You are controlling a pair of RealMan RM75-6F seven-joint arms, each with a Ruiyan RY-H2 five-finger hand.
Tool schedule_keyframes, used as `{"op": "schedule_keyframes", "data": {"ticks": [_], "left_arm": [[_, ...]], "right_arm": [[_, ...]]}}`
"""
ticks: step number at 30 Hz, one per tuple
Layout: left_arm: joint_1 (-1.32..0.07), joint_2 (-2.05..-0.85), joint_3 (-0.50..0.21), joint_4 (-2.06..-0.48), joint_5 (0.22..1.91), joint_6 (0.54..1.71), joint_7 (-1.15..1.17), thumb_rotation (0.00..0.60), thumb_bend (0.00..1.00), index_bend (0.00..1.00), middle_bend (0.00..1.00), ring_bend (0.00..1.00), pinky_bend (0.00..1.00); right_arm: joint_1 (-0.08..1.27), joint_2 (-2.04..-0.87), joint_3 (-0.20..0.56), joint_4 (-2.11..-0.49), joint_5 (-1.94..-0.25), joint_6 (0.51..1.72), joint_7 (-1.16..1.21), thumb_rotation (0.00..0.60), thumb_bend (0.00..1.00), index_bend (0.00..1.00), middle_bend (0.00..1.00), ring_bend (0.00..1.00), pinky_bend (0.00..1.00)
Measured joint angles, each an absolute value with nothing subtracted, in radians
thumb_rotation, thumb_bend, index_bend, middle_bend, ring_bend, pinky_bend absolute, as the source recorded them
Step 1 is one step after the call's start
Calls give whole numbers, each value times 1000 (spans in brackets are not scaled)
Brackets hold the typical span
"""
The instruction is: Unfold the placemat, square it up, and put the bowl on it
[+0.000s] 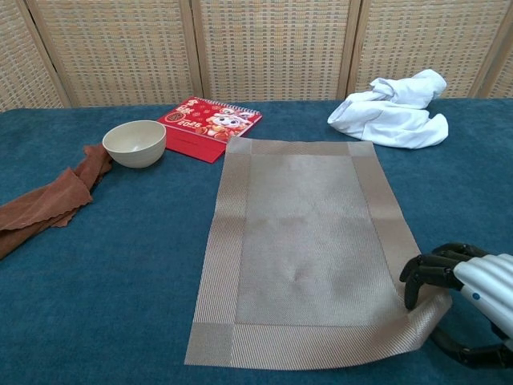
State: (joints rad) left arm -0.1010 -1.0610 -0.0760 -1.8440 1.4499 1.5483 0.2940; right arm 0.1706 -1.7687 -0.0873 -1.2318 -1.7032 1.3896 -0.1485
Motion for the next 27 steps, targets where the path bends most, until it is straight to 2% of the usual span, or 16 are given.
{"op": "schedule_keyframes", "data": {"ticks": [3,16,27], "left_arm": [[-100,-1062,-78,-1845,1448,1548,294,600,226,0,0,0,0],[-99,-1064,-82,-1845,1444,1546,297,600,225,0,0,0,0],[-97,-1062,-85,-1846,1446,1548,292,600,227,0,0,0,0]], "right_arm": [[170,-1771,-88,-1227,-1704,1395,-146,600,602,634,371,293,191],[168,-1771,-87,-1229,-1700,1405,-146,600,611,719,371,293,191],[170,-1764,-81,-1236,-1697,1410,-149,600,614,733,373,293,191]]}}
